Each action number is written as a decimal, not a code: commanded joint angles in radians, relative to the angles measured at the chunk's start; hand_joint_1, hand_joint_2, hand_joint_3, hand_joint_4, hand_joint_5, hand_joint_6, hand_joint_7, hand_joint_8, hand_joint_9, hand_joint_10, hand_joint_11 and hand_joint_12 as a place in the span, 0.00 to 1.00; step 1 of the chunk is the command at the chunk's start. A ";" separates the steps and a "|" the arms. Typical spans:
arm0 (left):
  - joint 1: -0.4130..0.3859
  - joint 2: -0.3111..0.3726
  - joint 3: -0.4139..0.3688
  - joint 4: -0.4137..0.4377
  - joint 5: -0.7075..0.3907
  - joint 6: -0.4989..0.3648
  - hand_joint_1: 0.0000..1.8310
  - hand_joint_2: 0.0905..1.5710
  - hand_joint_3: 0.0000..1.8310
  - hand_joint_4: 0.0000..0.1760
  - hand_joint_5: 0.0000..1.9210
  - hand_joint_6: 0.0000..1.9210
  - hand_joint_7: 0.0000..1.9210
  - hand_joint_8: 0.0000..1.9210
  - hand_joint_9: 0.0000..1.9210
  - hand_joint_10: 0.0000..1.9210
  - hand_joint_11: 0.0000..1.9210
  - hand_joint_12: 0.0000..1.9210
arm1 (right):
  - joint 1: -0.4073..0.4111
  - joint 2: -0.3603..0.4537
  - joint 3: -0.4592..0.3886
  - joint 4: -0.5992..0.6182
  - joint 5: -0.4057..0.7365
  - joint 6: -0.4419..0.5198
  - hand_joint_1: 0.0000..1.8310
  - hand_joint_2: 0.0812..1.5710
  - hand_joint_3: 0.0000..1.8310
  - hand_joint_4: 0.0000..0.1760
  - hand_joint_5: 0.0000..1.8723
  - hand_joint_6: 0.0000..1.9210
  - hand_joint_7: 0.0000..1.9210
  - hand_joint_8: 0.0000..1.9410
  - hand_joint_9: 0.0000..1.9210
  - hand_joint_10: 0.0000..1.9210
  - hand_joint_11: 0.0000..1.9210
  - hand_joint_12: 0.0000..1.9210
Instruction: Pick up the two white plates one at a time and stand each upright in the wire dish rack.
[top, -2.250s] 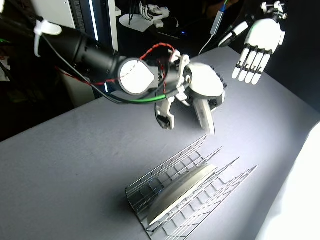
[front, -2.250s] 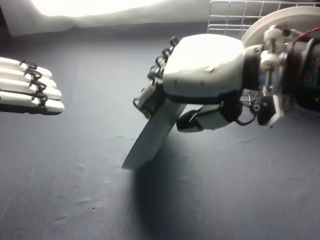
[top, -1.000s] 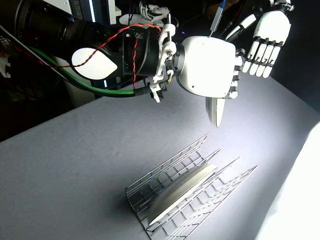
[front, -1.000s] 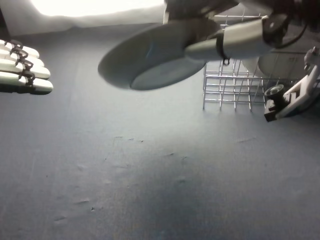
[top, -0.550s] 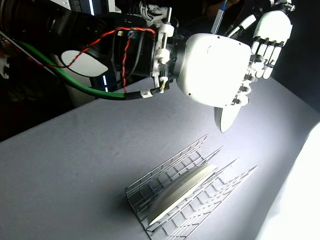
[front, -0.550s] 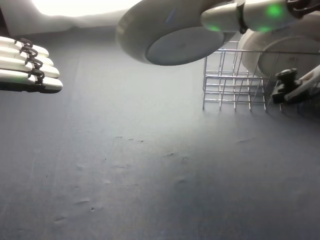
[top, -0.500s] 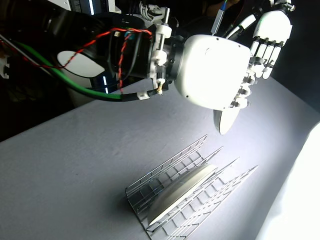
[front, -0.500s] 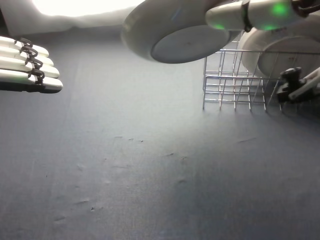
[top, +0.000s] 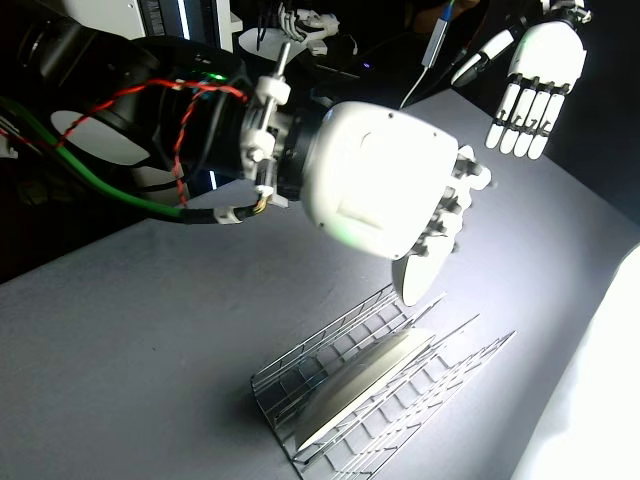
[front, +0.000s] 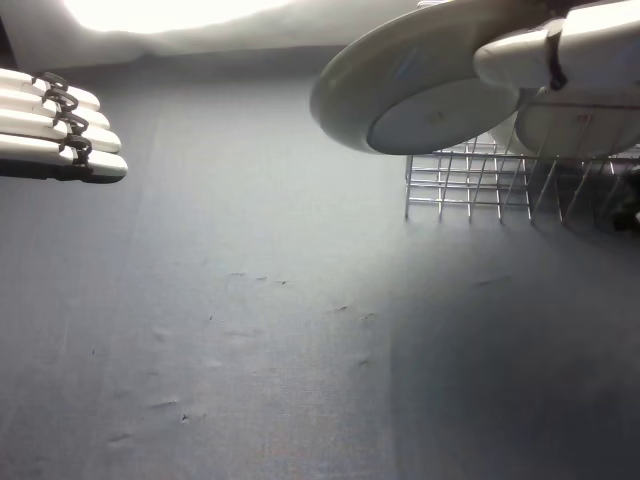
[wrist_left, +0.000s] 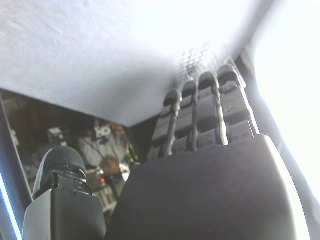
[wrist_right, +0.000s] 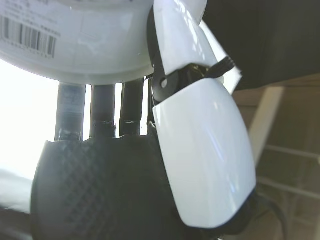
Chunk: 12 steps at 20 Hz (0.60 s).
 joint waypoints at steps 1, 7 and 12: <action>-0.015 0.002 0.000 -0.080 -0.006 -0.001 0.00 0.64 0.00 0.00 0.01 0.00 0.01 0.00 0.00 0.00 0.00 0.00 | 0.009 0.009 -0.004 0.012 0.146 0.022 0.74 0.72 0.00 0.00 0.44 0.62 0.50 0.52 0.43 0.67 0.38 0.66; -0.028 -0.006 0.000 -0.074 -0.003 -0.001 0.00 0.64 0.00 0.00 0.01 0.00 0.00 0.00 0.00 0.00 0.00 0.00 | -0.019 0.021 0.002 0.071 0.152 0.021 0.74 0.72 0.00 0.00 0.44 0.61 0.49 0.54 0.44 0.67 0.37 0.67; -0.028 -0.007 -0.001 -0.071 -0.003 -0.003 0.00 0.64 0.00 0.00 0.02 0.00 0.01 0.00 0.00 0.00 0.00 0.00 | -0.045 0.021 0.029 0.074 0.165 0.021 0.75 0.71 0.00 0.00 0.45 0.59 0.49 0.53 0.44 0.66 0.36 0.64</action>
